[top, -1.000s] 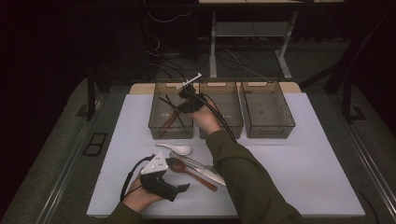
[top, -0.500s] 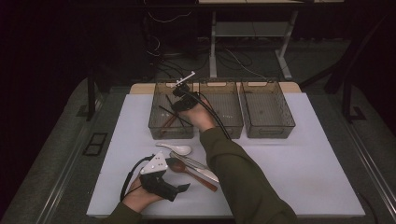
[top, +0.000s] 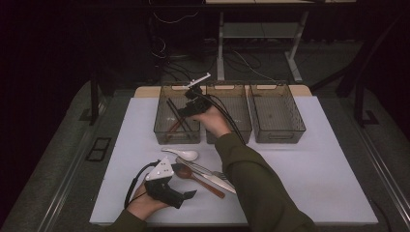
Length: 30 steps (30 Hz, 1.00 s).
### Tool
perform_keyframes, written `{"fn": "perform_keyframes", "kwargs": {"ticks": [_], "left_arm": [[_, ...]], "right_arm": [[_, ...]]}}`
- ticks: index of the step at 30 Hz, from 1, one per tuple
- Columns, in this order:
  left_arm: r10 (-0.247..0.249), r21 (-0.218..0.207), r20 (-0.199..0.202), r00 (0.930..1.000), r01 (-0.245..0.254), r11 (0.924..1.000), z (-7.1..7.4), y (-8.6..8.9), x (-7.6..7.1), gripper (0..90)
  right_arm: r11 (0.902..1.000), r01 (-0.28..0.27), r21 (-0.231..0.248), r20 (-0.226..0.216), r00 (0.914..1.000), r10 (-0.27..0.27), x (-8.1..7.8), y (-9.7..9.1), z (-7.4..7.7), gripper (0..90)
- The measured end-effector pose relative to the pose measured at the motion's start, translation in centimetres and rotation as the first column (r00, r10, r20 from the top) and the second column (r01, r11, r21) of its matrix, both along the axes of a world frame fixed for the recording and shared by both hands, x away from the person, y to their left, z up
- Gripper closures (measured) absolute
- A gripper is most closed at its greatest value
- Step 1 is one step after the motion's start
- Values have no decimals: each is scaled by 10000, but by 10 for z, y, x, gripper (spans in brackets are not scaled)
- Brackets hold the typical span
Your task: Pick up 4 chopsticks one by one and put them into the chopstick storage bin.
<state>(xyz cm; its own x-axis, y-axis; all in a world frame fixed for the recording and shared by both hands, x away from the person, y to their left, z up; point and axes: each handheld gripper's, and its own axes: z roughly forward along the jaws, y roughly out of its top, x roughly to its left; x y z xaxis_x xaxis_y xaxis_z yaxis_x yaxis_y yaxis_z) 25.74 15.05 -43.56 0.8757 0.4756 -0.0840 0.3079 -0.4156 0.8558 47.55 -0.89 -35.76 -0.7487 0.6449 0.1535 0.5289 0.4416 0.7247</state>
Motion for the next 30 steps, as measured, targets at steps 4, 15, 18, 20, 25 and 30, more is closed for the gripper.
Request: {"fn": "perform_keyframes", "kwargs": {"ticks": [4,15,18,20,25,30], "left_arm": [[83,-46,-43,10000,-83,10000,0,0,-1,0],[218,2,-120,9997,-218,9998,-1,3,0,0],[306,-114,-120,9995,-308,9995,-1,4,0,0],[333,-135,-113,9994,-335,9993,-1,4,0,0],[353,-42,-148,9993,-354,9994,0,4,0,0],[387,-12,-152,9991,-388,9992,-1,3,0,0]], "right_arm": [[9997,-218,150,228,9995,214,-10,-12,2,445],[9942,-771,751,876,9937,704,-44,-63,13,385],[9925,-886,837,1064,9911,795,-54,-75,13,380],[9917,-909,905,1180,9898,799,-60,-83,12,371],[9885,-1055,1082,1343,9868,906,-80,-104,7,348],[9884,-1084,1068,1407,9857,929,-102,-127,0,314]]}}
